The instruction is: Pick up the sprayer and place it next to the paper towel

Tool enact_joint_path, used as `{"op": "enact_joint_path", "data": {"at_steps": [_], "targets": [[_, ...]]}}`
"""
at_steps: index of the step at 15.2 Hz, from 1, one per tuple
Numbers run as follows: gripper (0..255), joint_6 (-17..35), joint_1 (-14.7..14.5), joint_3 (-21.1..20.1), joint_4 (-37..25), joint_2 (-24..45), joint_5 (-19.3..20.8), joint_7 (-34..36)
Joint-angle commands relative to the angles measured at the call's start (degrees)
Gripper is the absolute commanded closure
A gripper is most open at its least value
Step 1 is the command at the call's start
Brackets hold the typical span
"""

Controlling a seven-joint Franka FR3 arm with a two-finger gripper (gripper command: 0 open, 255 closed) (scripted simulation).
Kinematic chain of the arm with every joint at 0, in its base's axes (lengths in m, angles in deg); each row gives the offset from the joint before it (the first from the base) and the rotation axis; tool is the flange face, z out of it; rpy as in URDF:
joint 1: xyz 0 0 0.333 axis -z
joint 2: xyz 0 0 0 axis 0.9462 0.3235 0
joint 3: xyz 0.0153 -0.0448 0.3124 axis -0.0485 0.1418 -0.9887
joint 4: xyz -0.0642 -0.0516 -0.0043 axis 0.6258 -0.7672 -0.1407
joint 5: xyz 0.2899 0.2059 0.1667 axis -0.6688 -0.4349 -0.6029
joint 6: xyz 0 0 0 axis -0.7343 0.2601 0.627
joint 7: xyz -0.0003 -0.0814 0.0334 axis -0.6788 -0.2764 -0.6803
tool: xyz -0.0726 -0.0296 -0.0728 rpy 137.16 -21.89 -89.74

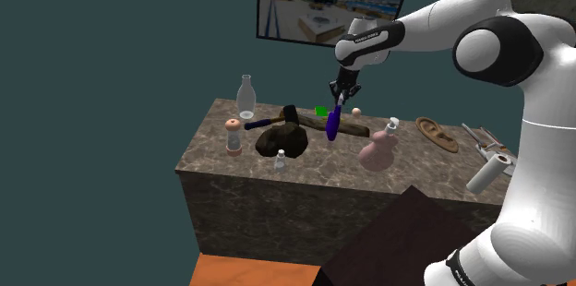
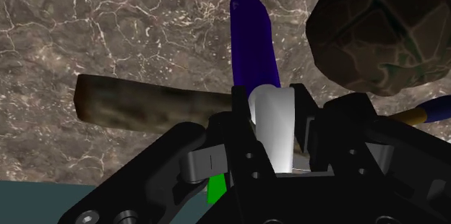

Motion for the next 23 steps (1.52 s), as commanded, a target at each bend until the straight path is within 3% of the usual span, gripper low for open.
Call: {"op": "enact_joint_path", "data": {"at_steps": [1, 23], "targets": [[255, -1.38, -0.01, 0.07, -0.67, -0.71, 0.10, 0.02], [255, -16.14, -0.07, 0.46, -10.65, -5.53, 0.85, 0.39]]}}
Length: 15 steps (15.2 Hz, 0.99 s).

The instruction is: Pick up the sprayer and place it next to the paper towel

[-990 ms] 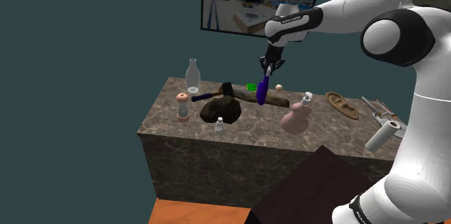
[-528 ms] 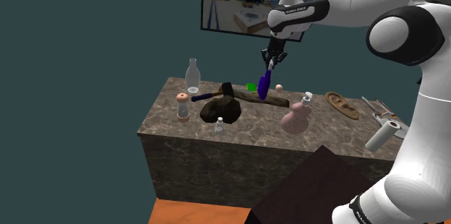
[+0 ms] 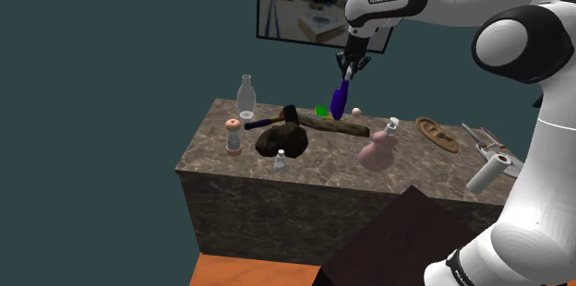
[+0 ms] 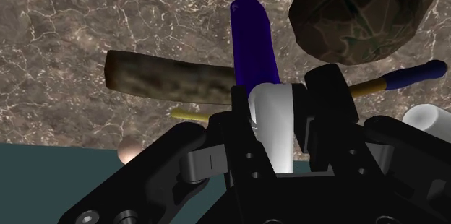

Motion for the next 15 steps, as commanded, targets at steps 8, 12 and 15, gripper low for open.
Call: {"op": "enact_joint_path", "data": {"at_steps": [8, 12, 15], "targets": [[255, -6.77, 0.16, 0.09, -6.48, -0.29, 0.07, 0.02], [255, -9.98, 0.27, 0.11, -9.94, -0.04, 0.05, 0.02], [255, -12.50, 0.38, 0.13, -12.85, 0.35, 0.01, 0.01]]}}
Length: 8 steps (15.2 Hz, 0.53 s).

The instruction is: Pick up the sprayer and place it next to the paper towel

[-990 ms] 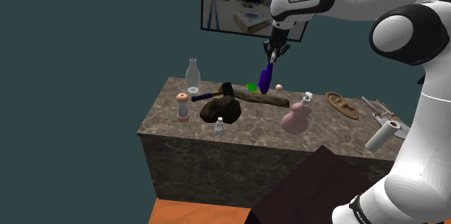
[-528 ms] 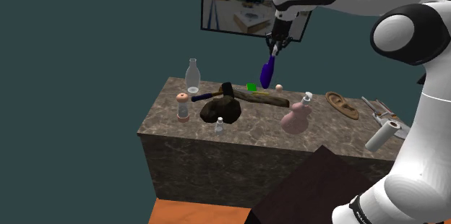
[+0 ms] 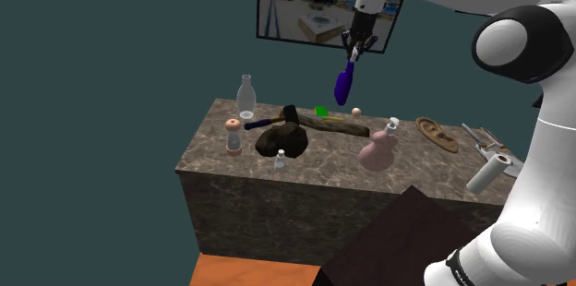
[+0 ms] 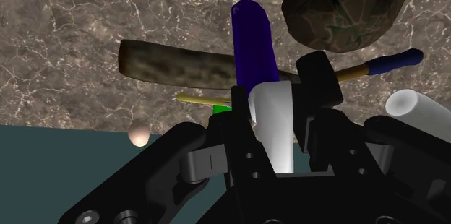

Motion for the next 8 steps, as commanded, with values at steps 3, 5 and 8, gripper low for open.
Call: {"op": "enact_joint_path", "data": {"at_steps": [3, 5, 8], "targets": [[255, -1.73, 0.66, 0.31, -0.67, -1.04, -0.01, -0.94], [255, -0.27, 1.80, 0.98, 3.80, -4.07, 0.10, -2.90], [255, 1.45, 3.57, 2.09, 9.40, -7.97, 0.26, -5.95]]}}
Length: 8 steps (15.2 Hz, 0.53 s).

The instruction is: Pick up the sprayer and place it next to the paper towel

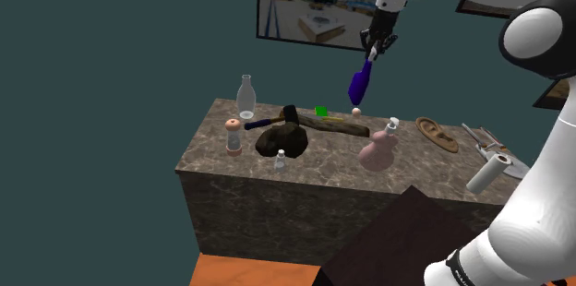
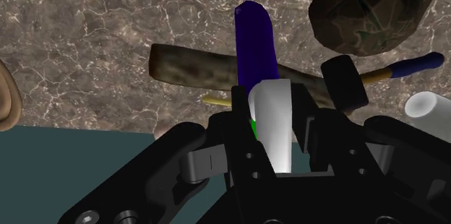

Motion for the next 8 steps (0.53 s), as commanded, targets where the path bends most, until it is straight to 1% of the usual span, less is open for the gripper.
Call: {"op": "enact_joint_path", "data": {"at_steps": [1, 8], "targets": [[255, 1.08, 1.18, 0.78, 3.76, -2.71, 0.13, -2.13], [255, 3.34, 5.50, 4.02, 12.35, -9.11, 0.54, -9.87]]}}
